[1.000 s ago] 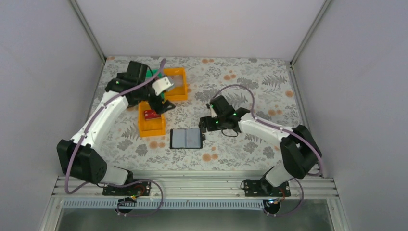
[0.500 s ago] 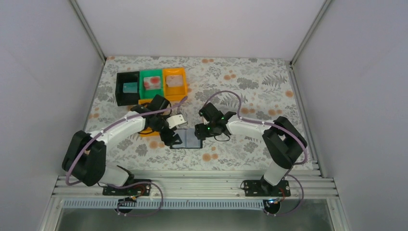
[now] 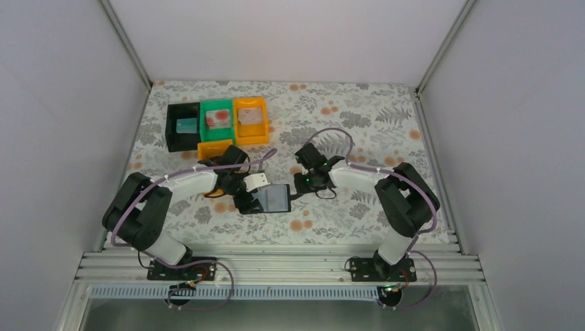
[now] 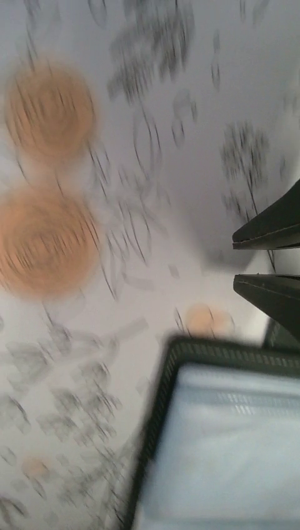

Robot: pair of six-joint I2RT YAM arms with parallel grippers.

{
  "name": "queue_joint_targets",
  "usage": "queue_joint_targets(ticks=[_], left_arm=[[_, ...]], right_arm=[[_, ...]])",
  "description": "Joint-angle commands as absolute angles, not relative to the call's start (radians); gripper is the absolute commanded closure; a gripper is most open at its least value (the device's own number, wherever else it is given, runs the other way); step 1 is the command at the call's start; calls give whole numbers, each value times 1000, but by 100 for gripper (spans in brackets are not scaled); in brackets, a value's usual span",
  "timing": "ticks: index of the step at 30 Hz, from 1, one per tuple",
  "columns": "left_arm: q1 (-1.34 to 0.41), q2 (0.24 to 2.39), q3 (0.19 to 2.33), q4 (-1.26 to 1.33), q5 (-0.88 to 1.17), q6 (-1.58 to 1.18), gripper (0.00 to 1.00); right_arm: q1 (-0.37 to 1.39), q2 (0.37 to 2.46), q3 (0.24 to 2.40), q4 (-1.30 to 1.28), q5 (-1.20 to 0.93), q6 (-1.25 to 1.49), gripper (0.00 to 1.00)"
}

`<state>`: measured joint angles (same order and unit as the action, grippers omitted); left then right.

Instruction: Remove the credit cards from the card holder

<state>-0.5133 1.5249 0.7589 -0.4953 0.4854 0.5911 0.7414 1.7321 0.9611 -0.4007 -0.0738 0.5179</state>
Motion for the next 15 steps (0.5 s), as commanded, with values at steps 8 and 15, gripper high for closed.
queue_joint_targets(ticks=[8, 15], left_arm=[[-535, 1603, 832, -369, 602, 637, 16], [-497, 1573, 844, -446, 571, 632, 16]], right_arm=[[475, 1687, 1020, -500, -24, 300, 96], [669, 1527, 981, -466, -184, 376, 17]])
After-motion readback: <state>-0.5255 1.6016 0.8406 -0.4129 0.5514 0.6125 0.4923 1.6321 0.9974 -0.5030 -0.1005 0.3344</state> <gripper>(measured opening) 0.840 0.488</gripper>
